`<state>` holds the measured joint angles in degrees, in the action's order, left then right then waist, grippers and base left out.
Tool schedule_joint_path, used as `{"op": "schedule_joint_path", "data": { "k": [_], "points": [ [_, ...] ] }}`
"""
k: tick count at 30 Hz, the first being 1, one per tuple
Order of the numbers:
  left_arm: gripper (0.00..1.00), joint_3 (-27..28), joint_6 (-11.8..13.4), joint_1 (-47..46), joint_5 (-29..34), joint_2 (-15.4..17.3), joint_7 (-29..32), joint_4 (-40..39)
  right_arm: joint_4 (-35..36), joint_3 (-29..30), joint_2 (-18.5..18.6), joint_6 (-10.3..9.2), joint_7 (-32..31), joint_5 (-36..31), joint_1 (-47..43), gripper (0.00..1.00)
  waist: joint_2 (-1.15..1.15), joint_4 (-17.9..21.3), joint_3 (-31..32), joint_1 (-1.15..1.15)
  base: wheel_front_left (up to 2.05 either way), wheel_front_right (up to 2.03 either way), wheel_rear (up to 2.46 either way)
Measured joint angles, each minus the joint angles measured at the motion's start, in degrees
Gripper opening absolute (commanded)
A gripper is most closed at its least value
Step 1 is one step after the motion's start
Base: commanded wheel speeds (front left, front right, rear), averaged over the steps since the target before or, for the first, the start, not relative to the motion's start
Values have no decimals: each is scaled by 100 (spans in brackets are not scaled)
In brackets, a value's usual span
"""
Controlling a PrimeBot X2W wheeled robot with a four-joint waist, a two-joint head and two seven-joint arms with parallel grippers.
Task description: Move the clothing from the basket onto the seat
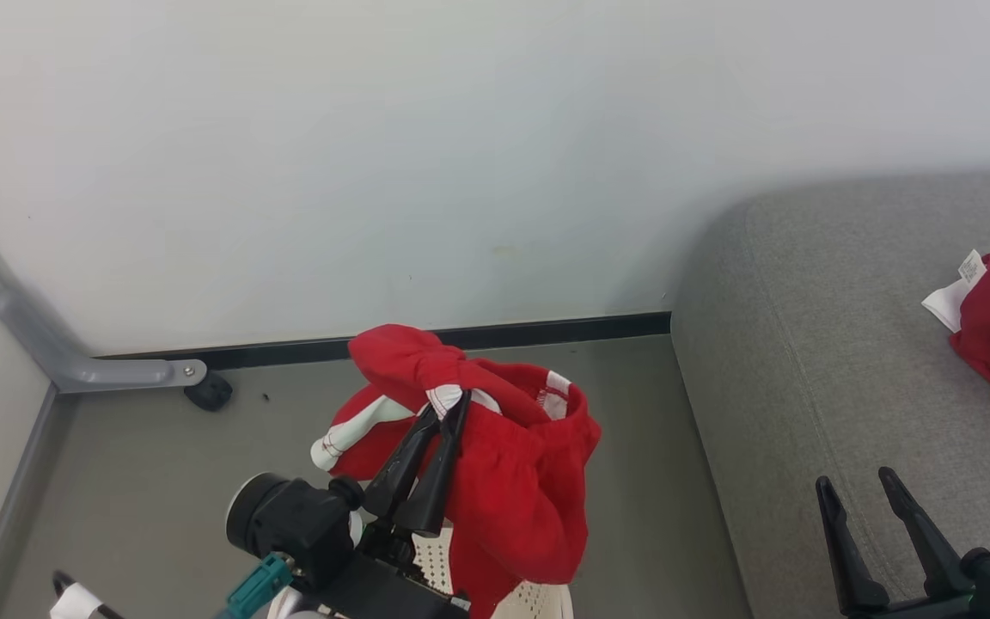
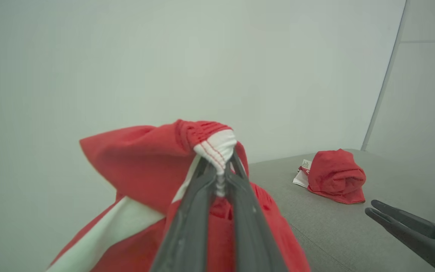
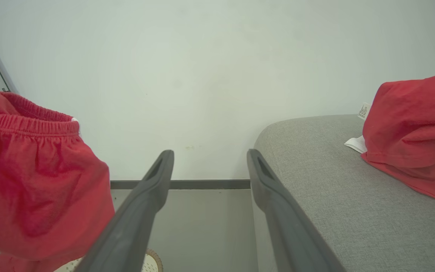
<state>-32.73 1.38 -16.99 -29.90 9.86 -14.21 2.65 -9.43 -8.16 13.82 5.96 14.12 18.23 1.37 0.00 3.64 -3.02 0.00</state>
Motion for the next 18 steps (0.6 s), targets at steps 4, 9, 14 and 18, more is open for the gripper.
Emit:
{"op": "schedule_joint_path", "data": {
  "k": [4,9,14,18],
  "points": [
    [0,-94,-38,4,92,0,82,-192,33,9,21,0,-46,1,-6,100,0,9,6,0,0,0,0],
    [0,-168,-37,17,132,-1,214,-371,43,58,111,0,-70,48,-37,100,0,8,-2,0,0,0,0],
    [0,-243,-36,24,134,3,345,-515,60,59,188,1,-123,54,-52,100,0,2,-16,0,0,0,0],
    [0,-280,-34,25,135,3,405,-570,60,12,309,12,-171,96,-27,100,0,-4,-28,0,0,0,0]
  ]
}}
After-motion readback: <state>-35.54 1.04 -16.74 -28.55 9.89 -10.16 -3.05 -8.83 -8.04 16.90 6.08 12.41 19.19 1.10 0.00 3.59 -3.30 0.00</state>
